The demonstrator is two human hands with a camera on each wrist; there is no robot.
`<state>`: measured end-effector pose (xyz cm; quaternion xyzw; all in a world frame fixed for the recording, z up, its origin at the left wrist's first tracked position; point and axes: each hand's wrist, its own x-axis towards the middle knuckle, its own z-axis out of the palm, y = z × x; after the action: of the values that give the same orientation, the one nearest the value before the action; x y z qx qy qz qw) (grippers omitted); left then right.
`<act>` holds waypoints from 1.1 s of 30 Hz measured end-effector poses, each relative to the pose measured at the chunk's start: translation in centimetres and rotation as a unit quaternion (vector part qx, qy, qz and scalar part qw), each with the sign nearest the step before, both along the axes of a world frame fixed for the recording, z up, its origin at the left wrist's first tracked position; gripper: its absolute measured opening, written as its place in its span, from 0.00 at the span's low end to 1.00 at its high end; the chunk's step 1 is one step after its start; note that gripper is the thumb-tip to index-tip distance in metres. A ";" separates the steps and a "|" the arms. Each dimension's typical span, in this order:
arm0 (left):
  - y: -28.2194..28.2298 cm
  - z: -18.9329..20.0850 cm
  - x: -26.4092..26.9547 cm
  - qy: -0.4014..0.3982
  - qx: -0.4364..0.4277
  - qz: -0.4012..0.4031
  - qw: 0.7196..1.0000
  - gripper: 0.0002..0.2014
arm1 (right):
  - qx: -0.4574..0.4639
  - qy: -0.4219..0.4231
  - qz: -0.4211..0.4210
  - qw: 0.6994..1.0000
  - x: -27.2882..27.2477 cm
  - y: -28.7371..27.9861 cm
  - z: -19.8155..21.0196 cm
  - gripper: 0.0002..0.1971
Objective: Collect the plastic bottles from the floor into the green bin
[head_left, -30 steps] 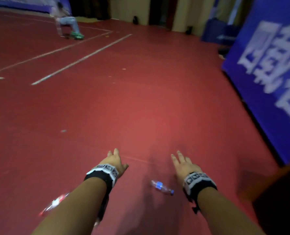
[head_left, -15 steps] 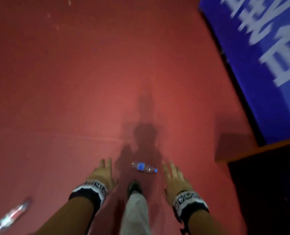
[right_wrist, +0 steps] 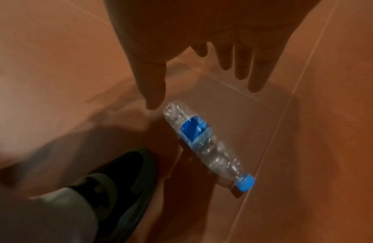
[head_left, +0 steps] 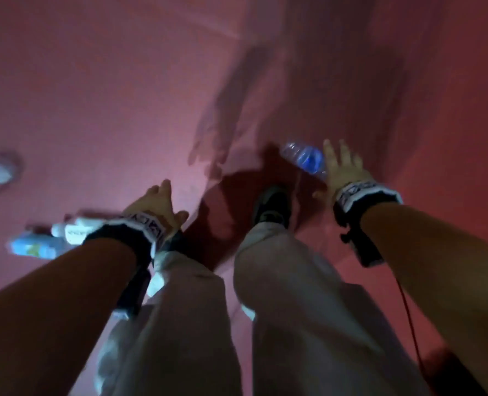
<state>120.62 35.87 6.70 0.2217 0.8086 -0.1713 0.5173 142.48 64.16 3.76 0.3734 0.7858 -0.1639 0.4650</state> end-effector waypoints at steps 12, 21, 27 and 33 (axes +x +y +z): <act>-8.3 -11.4 0.2 -0.030 0.022 0.084 0.996 0.37 | 0.041 0.005 0.023 0.999 -2.3 -8.0 -9.6 0.46; -23.3 6.5 -1.5 -0.028 0.040 0.370 0.928 0.39 | -0.060 -0.021 0.221 0.973 -16.1 -18.4 9.0 0.46; -35.2 13.7 -3.6 -0.015 0.011 0.474 0.881 0.42 | -0.013 -0.001 0.304 0.952 -31.2 -26.2 18.9 0.44; -41.3 14.7 -9.0 -0.012 0.020 0.512 0.858 0.41 | -0.017 0.087 0.316 0.945 -44.7 -32.4 22.0 0.48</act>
<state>111.57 -5.38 21.44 -0.2119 0.8051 0.1365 0.5369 97.78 31.71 25.74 0.0823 0.8980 -0.0544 0.4288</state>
